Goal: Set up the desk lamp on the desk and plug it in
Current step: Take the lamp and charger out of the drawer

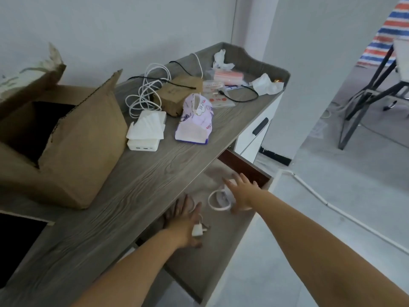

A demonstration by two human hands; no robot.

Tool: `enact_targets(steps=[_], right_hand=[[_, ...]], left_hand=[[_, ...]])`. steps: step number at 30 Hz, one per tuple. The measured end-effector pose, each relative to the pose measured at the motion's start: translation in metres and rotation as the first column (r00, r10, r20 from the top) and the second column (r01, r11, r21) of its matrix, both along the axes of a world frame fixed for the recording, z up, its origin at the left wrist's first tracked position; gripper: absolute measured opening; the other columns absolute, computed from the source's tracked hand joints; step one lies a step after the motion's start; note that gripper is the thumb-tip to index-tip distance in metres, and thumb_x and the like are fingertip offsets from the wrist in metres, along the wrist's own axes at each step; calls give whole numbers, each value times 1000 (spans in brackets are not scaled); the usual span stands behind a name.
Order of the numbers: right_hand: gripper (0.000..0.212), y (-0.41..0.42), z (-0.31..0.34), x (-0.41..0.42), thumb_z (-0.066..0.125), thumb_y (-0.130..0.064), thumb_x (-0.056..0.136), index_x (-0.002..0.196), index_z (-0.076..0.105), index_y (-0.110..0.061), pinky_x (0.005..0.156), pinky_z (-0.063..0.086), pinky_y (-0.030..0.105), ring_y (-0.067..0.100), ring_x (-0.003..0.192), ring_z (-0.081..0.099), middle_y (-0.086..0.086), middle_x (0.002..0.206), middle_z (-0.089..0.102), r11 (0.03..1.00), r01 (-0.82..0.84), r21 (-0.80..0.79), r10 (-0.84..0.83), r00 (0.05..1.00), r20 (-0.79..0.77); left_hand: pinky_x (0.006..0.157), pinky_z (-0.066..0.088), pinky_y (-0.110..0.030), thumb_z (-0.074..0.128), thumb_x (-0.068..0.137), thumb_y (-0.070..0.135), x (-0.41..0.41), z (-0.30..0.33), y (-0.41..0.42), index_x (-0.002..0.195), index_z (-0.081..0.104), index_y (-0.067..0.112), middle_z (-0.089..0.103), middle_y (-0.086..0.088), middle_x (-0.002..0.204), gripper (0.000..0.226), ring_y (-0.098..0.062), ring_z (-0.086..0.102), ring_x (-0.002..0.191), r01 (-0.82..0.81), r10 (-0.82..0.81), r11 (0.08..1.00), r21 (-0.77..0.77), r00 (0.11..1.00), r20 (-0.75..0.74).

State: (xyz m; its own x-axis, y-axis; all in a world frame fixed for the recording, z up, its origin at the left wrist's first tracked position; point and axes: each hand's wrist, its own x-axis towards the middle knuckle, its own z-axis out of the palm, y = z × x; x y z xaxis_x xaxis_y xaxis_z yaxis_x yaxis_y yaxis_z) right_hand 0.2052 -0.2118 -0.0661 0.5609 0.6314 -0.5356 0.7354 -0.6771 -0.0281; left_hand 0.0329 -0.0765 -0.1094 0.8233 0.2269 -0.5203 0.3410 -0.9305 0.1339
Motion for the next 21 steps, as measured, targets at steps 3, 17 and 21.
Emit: enact_targets(steps=[3, 17, 21], right_hand=[[118, 12, -19, 8, 76, -43, 73, 150, -13, -31, 108, 8, 72, 37, 145, -17, 8, 159, -20, 998, -16, -60, 12, 998, -58], [99, 22, -28, 10, 73, -50, 72, 147, 11, -32, 96, 42, 58, 41, 135, 21, 14, 148, 19, 986, -145, -84, 157, 975, 157], [95, 8, 8, 8, 76, -33, 73, 146, 15, -29, 91, 45, 55, 41, 130, 25, 15, 146, 21, 983, -181, -34, 183, 942, 281]], left_hand=[[116, 10, -58, 64, 82, 35, 8, -14, 5, 146, -15, 35, -39, -7, 151, 101, -39, -31, 138, -125, 115, 988, -95, 988, -101], [99, 42, -41, 40, 90, 5, 4, -25, -19, 134, 37, 14, 40, -11, 137, 45, -29, 38, 127, -39, 32, 997, 63, 994, 104], [101, 41, -40, 52, 85, 5, 3, -10, -18, 135, 36, 15, 40, -12, 135, 54, -32, 38, 127, -58, 62, 997, -56, 995, 76]])
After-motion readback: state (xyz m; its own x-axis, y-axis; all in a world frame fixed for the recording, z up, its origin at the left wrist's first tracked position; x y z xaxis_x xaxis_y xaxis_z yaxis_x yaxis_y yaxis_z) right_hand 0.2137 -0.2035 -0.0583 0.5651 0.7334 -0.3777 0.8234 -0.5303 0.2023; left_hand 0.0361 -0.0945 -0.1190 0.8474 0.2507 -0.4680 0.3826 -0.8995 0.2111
